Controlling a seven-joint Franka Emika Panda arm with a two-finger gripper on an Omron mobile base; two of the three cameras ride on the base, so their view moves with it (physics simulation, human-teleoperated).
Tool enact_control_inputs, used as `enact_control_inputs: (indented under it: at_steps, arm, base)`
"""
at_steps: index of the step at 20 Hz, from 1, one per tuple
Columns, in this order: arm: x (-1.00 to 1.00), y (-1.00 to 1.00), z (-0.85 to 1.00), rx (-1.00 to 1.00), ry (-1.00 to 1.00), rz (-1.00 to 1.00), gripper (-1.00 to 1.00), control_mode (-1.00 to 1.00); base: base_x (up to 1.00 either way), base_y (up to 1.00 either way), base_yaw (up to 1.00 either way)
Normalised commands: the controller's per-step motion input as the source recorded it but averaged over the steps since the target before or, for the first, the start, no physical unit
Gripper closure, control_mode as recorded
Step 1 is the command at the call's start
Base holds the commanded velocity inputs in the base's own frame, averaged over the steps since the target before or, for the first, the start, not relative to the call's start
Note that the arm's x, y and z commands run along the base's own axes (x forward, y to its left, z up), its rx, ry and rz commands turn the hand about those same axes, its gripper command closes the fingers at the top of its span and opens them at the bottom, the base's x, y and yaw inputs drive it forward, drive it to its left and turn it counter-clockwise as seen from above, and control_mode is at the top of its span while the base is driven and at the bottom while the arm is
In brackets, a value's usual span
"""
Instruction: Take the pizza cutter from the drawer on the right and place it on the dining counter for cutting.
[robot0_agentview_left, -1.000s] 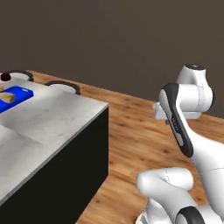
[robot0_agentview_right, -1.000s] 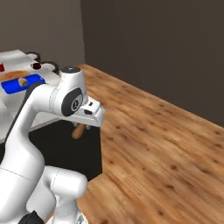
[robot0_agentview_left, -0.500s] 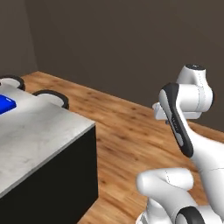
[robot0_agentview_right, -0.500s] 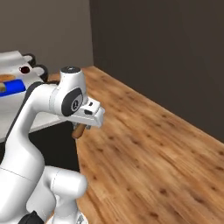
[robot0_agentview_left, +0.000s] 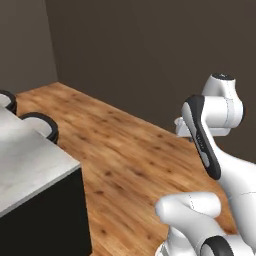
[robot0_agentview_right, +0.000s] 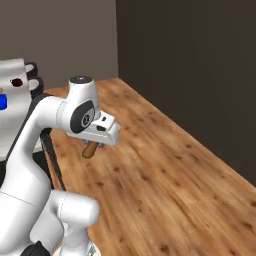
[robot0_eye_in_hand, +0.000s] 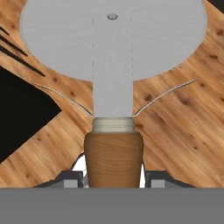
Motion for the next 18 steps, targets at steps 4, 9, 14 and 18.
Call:
enact_control_inputs:
  at_steps: [4,9,14,18]
  arm:
    - [0.0,0.0,0.0,0.0,0.0,0.0,1.0,1.0]
    - [0.0,0.0,0.0,0.0,0.0,0.0,1.0,1.0]
    - [0.0,0.0,0.0,0.0,0.0,0.0,1.0,1.0]
    - [0.0,0.0,0.0,0.0,0.0,0.0,1.0,1.0]
  base:
    - [0.75,-1.0,0.33]
    - [0.71,-0.98,0.43]
    - [0.66,-0.91,0.5]
    - [0.64,-0.84,0.54]
